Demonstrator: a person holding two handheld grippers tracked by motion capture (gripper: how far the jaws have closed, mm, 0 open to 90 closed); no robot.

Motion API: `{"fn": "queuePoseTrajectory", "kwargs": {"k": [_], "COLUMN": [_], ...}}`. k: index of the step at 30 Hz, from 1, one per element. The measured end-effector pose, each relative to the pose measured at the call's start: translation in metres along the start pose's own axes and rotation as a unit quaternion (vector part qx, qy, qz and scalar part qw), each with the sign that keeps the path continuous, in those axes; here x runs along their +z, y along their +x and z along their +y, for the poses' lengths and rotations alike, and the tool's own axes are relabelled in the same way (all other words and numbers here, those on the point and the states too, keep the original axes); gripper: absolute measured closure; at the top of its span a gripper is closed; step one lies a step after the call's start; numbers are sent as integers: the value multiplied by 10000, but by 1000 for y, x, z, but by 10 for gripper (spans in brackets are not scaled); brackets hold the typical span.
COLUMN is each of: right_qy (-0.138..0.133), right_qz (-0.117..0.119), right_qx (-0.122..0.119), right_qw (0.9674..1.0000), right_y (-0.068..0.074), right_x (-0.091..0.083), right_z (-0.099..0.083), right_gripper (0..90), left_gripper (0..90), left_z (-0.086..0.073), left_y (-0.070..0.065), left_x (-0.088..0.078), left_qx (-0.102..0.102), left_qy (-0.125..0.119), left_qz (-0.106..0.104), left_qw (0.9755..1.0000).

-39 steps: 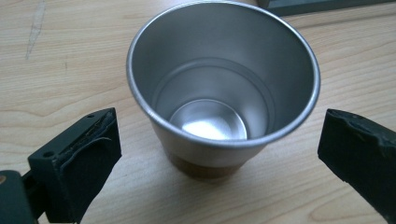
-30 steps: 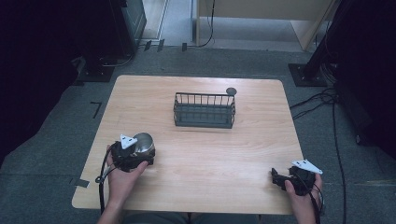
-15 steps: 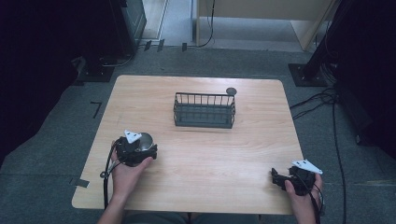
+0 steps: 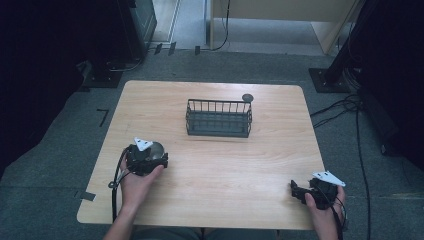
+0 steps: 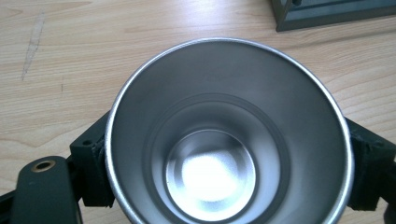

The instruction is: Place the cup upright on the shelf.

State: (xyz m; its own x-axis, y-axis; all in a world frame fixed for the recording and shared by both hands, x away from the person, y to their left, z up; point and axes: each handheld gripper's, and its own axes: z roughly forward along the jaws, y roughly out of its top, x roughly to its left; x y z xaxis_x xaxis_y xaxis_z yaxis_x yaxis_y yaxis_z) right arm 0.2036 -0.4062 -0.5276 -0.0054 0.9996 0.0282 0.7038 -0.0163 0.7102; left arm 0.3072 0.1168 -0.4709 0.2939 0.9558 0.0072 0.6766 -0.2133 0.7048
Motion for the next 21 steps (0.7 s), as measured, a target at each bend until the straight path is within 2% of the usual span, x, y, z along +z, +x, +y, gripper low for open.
{"fn": "queuePoseTrajectory", "kwargs": {"k": [12,21], "right_qy": [-1,-1], "right_qz": [0,2], "right_qx": [-10,-9], "right_qw": [10000,10000], "right_y": [0,0], "right_x": [0,0], "right_z": [0,0], "right_gripper": [0,0], "left_gripper": [142,142], "left_z": [7,17], "left_y": [-4,-9], "left_x": [-7,-13], "left_qx": [44,159], "left_qy": [-88,-154], "left_qz": [-102,-209], "left_qw": [9999,9995]}}
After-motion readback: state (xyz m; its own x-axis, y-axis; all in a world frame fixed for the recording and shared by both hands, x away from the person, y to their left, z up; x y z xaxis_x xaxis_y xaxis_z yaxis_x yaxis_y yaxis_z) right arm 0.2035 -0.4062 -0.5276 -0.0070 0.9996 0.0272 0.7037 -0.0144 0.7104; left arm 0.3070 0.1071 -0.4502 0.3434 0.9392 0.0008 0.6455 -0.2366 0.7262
